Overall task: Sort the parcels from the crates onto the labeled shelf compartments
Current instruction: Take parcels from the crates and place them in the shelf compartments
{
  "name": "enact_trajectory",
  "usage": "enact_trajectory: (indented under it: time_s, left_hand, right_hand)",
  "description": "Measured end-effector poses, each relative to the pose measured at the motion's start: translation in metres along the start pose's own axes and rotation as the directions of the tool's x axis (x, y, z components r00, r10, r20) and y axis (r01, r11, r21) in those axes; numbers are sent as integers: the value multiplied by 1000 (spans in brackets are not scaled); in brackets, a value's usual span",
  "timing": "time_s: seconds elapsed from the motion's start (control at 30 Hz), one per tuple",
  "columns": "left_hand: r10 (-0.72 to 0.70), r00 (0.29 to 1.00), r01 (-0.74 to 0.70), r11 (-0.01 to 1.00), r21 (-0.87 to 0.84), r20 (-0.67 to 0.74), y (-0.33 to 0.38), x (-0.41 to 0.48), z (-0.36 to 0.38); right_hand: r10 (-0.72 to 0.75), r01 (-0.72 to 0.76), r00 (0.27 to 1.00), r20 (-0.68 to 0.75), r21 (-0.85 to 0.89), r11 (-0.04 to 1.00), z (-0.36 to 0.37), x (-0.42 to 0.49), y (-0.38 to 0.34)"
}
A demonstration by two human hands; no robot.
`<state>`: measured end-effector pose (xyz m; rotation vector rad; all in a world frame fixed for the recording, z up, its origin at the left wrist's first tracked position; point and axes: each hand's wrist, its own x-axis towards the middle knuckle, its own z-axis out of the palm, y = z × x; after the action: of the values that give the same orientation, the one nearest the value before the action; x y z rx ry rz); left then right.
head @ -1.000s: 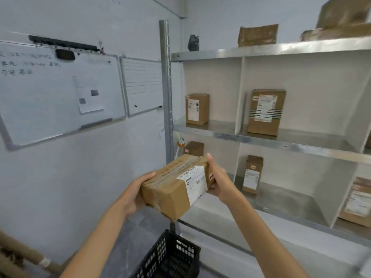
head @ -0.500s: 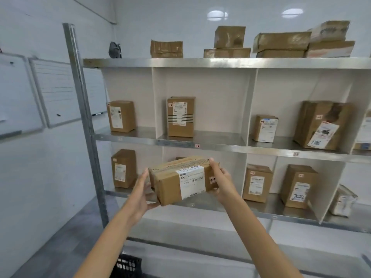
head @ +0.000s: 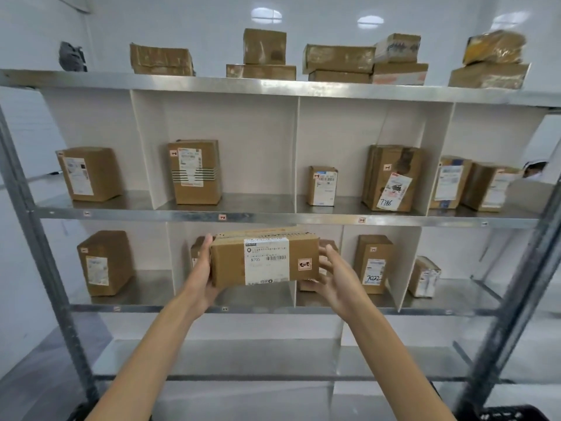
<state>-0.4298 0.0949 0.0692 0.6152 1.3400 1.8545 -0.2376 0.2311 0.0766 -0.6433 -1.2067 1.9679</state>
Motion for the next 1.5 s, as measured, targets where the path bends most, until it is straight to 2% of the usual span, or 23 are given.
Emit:
enact_trajectory:
  time_s: [0.13, 0.23, 0.33, 0.43, 0.5, 0.63, 0.73, 0.8, 0.9, 0.97, 1.0, 1.13, 1.3, 1.5]
  left_hand:
    - [-33, 998, 31, 999, 35, 57, 4, 7, 11]
    - [-78, 990, 79, 997, 0, 117, 4, 15, 9]
    - [-106, 978, 115, 993, -40, 180, -2, 17, 7]
    - [-103, 981, 122, 987, -108, 163, -10, 19, 11]
    - [-81, 988, 98, 987, -129, 135, -18, 22, 18]
    - [-56, 992, 70, 990, -123, 117, -40, 22, 37]
    - [-100, 972, 134, 979, -154, 210, -54, 19, 45]
    - [-119, 967, 138, 988, -71, 227, -57, 17, 45]
    - [-118, 974, 61, 958, 280, 194, -53, 21, 38]
    - [-76, 987, 2, 888, 459, 143, -48, 27, 37]
    - [-39, 991, -32, 869, 493, 131, -45, 29, 38]
    - [108, 978, -185, 840, 510, 177, -30, 32, 50]
    - [132, 963, -232, 852, 470, 236, -13, 29, 64]
    - [95, 978, -173, 870, 461, 188, -12, 29, 69]
  right_hand:
    - [-55, 54, 998, -25, -46, 998, -9, -6, -3]
    - [-114, 108, 991, -65, -86, 990, -12, -7, -6]
    - [-196, 195, 977, -80, -22, 981, -11, -5, -6]
    - [-248, 256, 964, -96, 85, 963, -5, -4, 5]
    - [-239, 250, 967, -91, 147, 957, 1, -6, 17]
    - [-228, 231, 972, -65, 48, 972, 19, -5, 44]
    - [-202, 204, 965, -168, -8, 979, 25, 0, 52]
    - [-233, 230, 946, -226, -40, 972, 20, 4, 51]
    - [-257, 241, 936, -241, -93, 966, 9, 5, 47]
    - [-273, 249, 935, -228, -129, 960, 5, 4, 47]
    - [-287, 257, 934, -215, -157, 954, 5, 3, 46]
    - [-344, 286, 930, -127, -335, 898, 7, -5, 46]
    - [-387, 341, 920, 57, -601, 722, 10, -13, 44]
    - [-360, 372, 916, 177, -711, 597, 3, -19, 43]
